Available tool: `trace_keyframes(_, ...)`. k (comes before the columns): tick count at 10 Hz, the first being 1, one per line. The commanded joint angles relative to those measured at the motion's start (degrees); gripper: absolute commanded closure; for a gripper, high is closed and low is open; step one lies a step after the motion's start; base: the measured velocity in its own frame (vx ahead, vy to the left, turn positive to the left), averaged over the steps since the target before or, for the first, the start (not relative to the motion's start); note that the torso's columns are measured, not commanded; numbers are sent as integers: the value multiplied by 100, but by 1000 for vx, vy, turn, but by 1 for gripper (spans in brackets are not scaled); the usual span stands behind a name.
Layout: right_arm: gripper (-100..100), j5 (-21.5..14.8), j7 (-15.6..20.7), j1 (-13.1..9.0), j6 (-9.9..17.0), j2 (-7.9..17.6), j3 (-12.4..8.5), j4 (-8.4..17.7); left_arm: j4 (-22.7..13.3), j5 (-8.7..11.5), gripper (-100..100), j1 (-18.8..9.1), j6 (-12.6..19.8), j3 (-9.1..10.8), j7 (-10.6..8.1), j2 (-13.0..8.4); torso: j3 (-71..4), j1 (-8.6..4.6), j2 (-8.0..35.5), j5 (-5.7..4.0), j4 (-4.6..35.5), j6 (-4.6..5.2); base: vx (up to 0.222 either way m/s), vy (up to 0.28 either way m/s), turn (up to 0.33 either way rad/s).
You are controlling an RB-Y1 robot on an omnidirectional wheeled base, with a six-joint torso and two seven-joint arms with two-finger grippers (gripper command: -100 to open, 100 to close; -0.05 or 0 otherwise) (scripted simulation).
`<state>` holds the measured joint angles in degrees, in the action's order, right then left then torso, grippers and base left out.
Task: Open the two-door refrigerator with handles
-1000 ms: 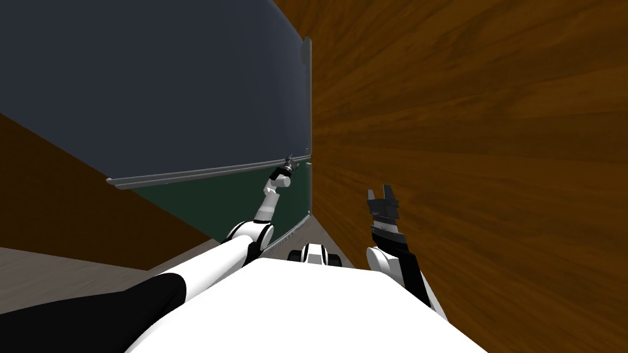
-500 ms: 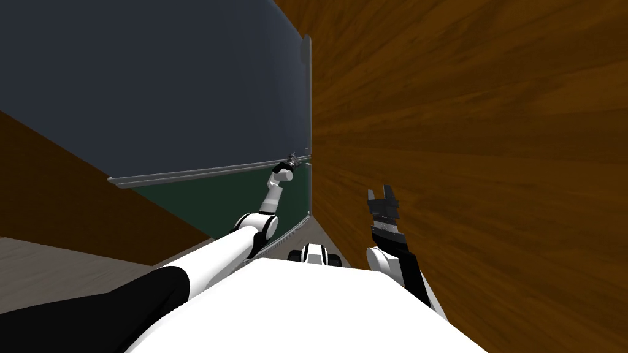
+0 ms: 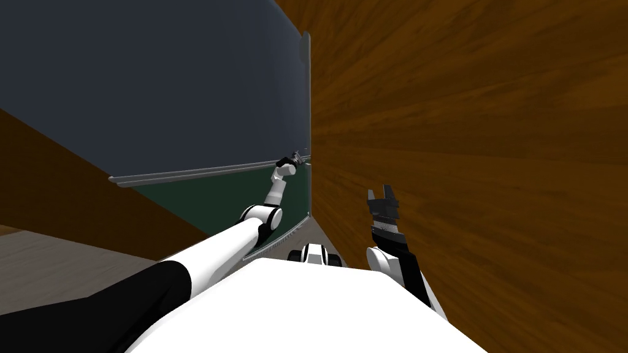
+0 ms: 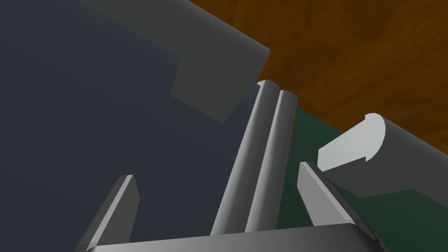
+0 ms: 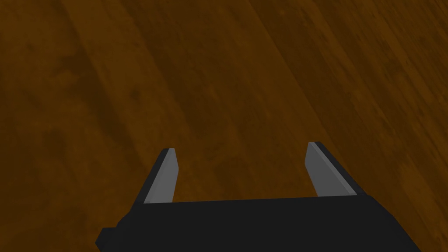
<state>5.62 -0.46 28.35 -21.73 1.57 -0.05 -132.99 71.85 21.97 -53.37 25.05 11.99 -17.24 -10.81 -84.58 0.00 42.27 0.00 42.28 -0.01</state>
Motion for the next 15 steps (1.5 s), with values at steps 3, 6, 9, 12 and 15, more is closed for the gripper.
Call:
trace_keyframes(3, 0, 0, 0, 0, 0, 0, 0, 0, -727, -22, -100, -782, 559, 251, 72, 116, 0, 1, 0, 0, 0, 1, 38, -57, 60)
trace_keyframes(6, 0, -1, -2, 12, 3, 2, 11, 8, -1052, -43, -100, -1156, 822, 373, 115, 149, -6, -5, -3, 3, 6, -1, 20, -46, 55)
trace_keyframes(9, 0, -5, -9, 52, 19, 8, 47, 37, -1332, -52, -100, -1521, 1075, 481, 150, 110, -35, -28, -41, 1, 1, -1, 19, -35, 43)
trace_keyframes(12, 0, -10, -18, 90, 31, 16, 90, 61, -1319, -44, 100, -1477, 1013, 462, 149, 116, -28, -21, -34, -1, -4, 2, -10, 2, 5)
trace_keyframes(15, 0, -11, -19, 92, 32, 19, 96, 65, -1175, 164, 100, -1509, 1137, 299, 241, 398, 21, 9, 37, -2, -1, 24, -205, 132, -105)
